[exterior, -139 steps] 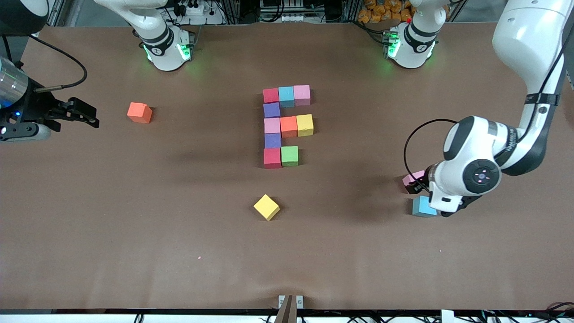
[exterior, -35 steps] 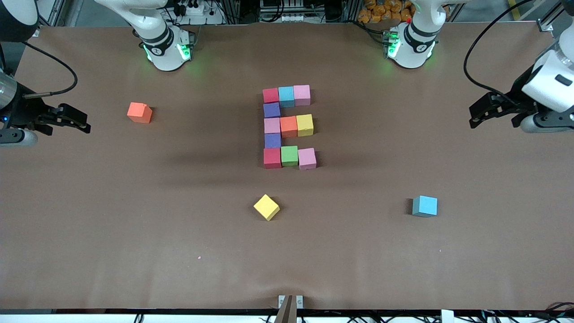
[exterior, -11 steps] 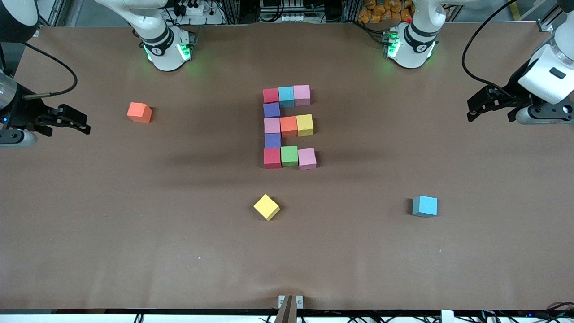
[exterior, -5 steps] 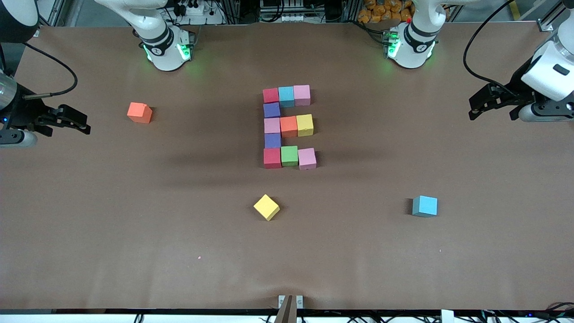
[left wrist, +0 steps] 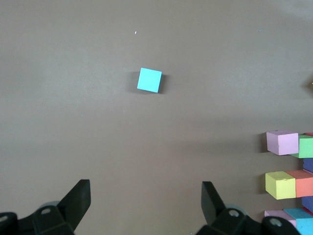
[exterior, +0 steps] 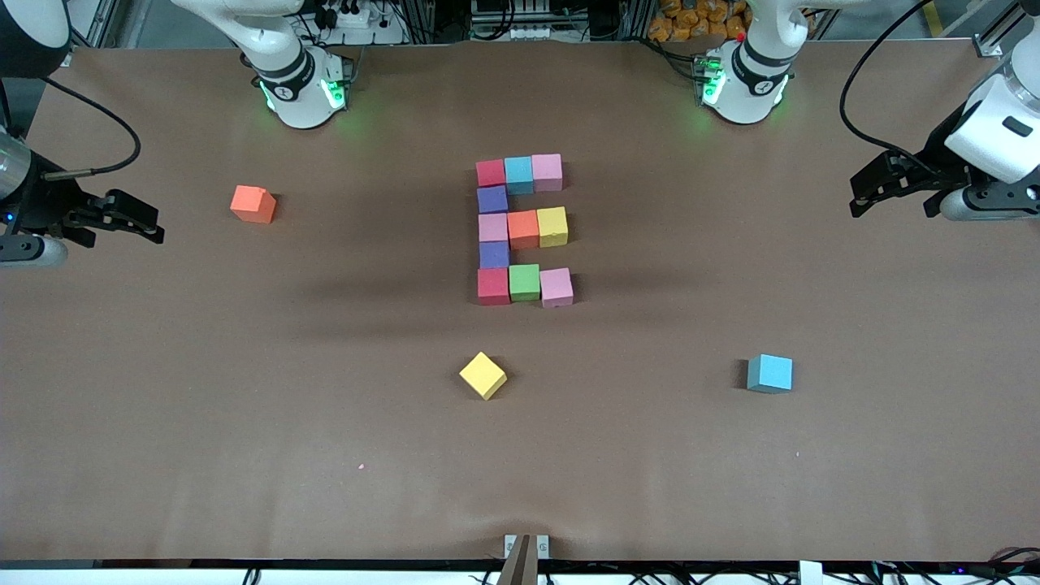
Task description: Arrange 11 blocks into digit 3
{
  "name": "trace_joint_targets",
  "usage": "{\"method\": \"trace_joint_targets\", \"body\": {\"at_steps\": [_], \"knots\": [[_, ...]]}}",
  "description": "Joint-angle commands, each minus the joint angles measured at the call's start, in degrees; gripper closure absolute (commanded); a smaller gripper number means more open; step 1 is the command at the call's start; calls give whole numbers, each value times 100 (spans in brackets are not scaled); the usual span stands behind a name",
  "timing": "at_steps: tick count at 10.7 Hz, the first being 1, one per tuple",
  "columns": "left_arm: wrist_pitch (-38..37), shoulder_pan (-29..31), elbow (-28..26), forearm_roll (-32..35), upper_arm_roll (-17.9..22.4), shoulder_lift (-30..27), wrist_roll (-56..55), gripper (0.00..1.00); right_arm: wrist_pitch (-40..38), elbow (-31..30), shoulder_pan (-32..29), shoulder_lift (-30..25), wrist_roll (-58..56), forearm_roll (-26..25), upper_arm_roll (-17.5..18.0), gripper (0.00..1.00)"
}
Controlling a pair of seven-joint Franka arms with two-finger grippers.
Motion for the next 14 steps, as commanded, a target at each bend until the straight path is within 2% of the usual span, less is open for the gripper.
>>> {"method": "trace_joint_targets", "body": {"at_steps": [1,4,14], "knots": [[-72,16,0,-110,17,-62,18,0,36,-18,-83,-23,21,23,67,0],[-81,25,0,-75,18,-61,-297,0,44,-18,-83,-23,21,23,67,0],[-152,-1,9,5,17,-61,-307,0,62,-18,-66,-23,21,23,67,0]]}}
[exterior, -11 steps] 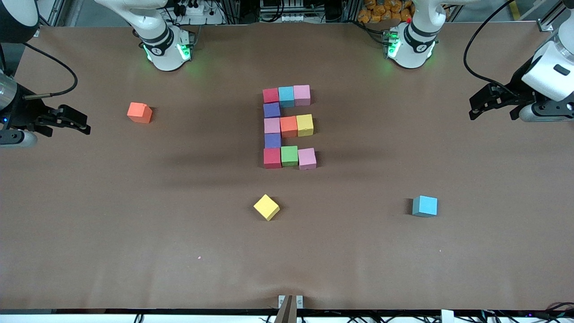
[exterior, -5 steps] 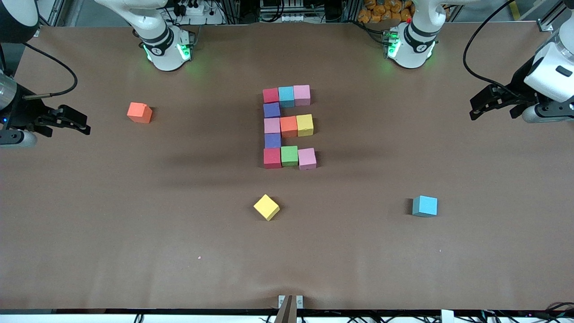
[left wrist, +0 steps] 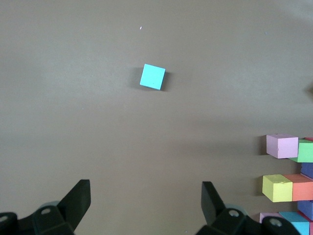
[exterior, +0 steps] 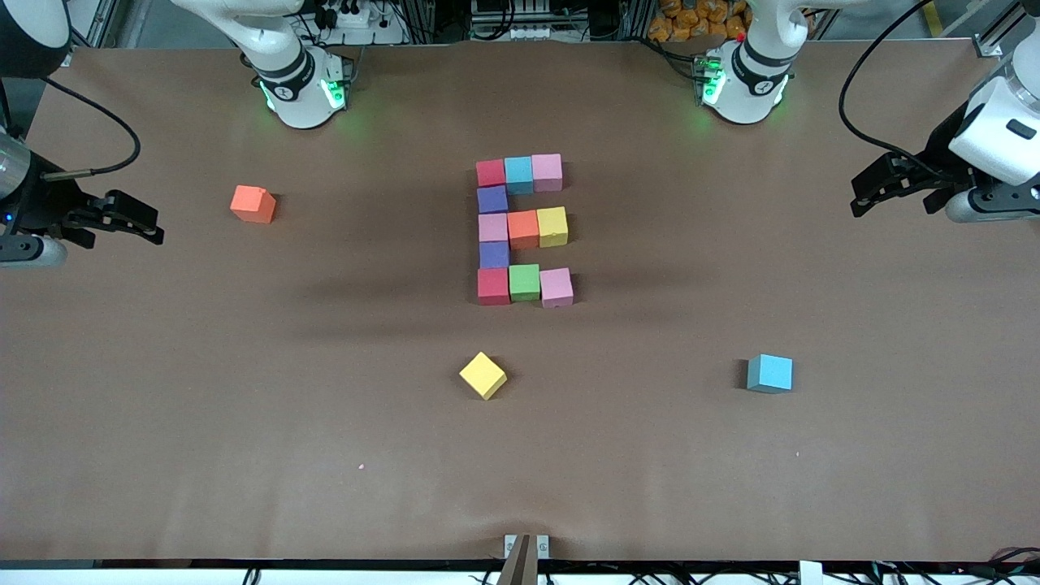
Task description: Arrange 11 blocks into digit 3
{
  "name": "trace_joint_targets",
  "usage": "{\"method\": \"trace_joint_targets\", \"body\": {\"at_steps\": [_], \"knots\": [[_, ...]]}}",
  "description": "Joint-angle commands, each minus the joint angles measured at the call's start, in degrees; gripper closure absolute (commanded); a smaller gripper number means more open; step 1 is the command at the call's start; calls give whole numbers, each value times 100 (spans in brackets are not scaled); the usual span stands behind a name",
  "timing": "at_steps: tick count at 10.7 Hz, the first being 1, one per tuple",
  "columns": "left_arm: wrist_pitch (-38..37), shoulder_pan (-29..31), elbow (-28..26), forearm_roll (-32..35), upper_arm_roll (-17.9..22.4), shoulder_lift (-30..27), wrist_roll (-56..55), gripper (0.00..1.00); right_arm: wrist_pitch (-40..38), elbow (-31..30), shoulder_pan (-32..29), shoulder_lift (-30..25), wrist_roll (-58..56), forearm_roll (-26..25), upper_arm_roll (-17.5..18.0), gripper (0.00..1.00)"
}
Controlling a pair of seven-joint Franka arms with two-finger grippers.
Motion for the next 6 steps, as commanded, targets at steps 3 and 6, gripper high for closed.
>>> {"method": "trace_joint_targets", "body": {"at_steps": [3,6], "knots": [[-77,16,9,5,-3,-61,-40,0,28,-18,-75,-23,30,32,73,0],[-77,304,9,5,-230,-61,-23,0,28,-18,-66,-23,30,23,64,0]]}}
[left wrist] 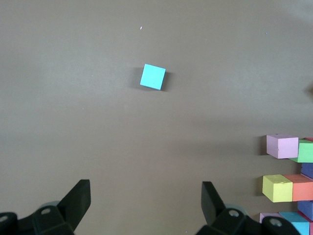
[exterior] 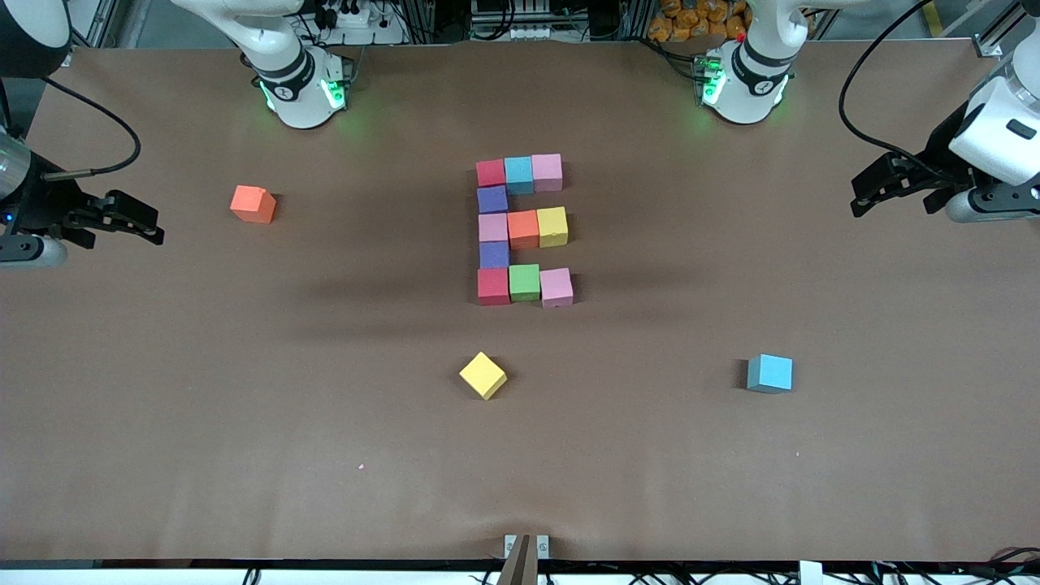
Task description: Arrange 11 blocks into digit 3
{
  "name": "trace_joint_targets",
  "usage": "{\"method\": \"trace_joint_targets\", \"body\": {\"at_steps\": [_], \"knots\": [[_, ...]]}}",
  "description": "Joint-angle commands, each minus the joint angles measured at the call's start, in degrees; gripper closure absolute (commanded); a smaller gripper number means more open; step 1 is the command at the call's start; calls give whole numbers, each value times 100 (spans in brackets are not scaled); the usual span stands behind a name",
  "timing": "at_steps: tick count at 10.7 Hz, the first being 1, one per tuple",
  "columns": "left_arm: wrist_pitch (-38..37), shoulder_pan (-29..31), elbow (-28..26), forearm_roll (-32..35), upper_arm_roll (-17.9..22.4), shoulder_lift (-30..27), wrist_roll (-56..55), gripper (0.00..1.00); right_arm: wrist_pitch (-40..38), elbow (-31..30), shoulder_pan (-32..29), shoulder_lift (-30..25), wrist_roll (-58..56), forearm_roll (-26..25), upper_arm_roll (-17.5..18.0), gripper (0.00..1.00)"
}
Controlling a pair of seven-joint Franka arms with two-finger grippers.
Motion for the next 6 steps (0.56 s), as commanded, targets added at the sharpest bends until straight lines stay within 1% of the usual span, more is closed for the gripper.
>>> {"method": "trace_joint_targets", "body": {"at_steps": [1,6], "knots": [[-77,384,9,-4,-364,-61,-22,0,24,-27,-66,-23,21,23,61,0],[-77,491,9,-4,-489,-61,-14,0,24,-27,-66,-23,21,23,61,0]]}}
